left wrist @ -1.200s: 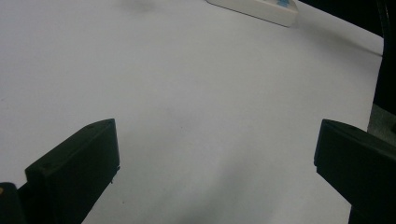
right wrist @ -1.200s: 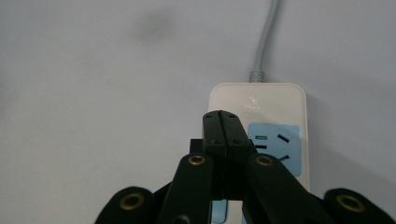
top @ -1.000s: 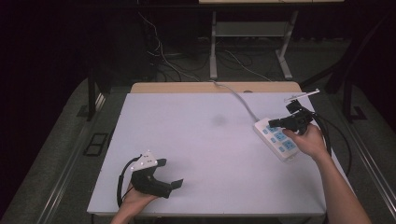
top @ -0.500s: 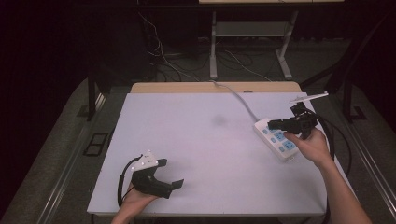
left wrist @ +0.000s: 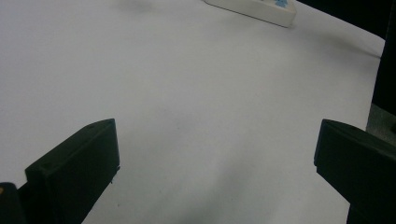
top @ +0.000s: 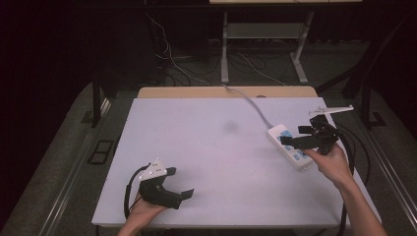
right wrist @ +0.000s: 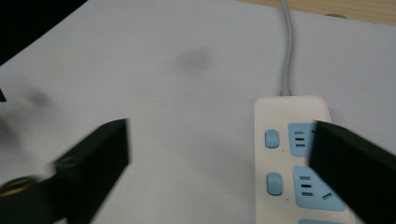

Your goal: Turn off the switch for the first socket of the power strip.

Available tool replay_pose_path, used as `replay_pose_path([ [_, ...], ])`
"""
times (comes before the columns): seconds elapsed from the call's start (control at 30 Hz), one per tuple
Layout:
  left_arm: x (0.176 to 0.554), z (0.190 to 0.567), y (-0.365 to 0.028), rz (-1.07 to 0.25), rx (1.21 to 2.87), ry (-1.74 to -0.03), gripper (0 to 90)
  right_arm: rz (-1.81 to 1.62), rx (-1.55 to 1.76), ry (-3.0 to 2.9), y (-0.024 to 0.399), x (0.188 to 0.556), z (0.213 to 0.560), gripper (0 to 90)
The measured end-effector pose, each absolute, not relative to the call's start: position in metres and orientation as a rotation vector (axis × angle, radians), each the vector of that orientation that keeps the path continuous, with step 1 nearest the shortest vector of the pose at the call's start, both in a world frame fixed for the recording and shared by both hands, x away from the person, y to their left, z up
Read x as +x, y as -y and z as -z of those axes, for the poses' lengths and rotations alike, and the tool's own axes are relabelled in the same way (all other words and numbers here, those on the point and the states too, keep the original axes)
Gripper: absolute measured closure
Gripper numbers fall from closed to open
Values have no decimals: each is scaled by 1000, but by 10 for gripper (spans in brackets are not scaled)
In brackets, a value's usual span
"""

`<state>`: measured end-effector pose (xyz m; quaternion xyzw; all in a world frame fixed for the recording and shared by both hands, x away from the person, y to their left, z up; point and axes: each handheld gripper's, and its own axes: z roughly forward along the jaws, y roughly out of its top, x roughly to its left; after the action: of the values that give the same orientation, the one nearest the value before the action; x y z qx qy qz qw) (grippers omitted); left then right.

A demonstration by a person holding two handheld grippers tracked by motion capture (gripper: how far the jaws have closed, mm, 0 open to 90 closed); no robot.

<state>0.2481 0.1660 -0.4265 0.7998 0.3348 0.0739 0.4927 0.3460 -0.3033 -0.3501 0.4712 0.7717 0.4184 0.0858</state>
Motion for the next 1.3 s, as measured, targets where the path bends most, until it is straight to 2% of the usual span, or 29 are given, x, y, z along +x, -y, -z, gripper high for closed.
replay_pose_path([
  [0.5,248,427,-166,-178,1940,-813,0,-1440,1315,-2318,300,314,353,3],
  [1.3,248,426,-166,-181,1941,-809,0,-1492,1242,-2351,295,276,382,4],
])
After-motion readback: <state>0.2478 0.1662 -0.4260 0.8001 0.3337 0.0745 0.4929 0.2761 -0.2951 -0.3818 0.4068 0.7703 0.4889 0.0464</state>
